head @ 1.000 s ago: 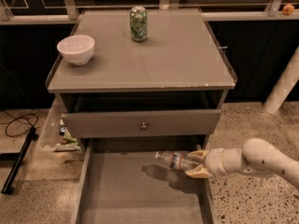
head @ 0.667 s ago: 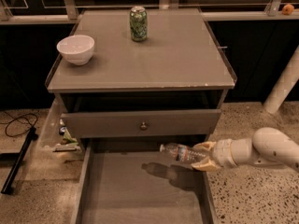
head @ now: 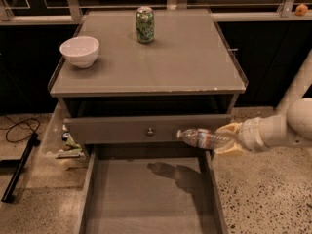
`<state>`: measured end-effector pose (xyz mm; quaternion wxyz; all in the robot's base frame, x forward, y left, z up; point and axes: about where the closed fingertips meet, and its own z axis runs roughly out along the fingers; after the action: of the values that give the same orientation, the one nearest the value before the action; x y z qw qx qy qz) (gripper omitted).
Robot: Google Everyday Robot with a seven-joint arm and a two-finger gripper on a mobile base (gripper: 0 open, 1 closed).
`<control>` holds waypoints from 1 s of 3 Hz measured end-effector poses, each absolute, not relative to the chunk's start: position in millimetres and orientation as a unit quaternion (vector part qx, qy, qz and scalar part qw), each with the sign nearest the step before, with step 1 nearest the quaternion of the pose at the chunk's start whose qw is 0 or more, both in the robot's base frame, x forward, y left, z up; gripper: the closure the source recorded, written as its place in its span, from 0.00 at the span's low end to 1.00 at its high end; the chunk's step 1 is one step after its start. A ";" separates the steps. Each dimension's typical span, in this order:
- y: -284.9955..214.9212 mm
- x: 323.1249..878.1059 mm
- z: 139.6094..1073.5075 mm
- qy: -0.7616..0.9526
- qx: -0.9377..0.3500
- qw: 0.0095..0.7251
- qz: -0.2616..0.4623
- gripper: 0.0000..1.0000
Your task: Pick water bottle from middle drawer and place on counter
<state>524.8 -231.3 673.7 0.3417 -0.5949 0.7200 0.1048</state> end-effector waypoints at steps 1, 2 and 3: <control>-251.8 518.3 735.7 0.728 -0.594 0.333 0.074 1.00; -269.0 506.7 776.9 0.726 -0.588 0.350 0.070 1.00; -269.0 506.3 778.3 0.726 -0.588 0.350 0.071 1.00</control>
Offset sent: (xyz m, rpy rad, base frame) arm -0.0356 -0.0665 0.1576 -0.0070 -0.0946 -0.0681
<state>506.3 -269.0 778.3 0.3502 -0.5879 0.7258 0.0709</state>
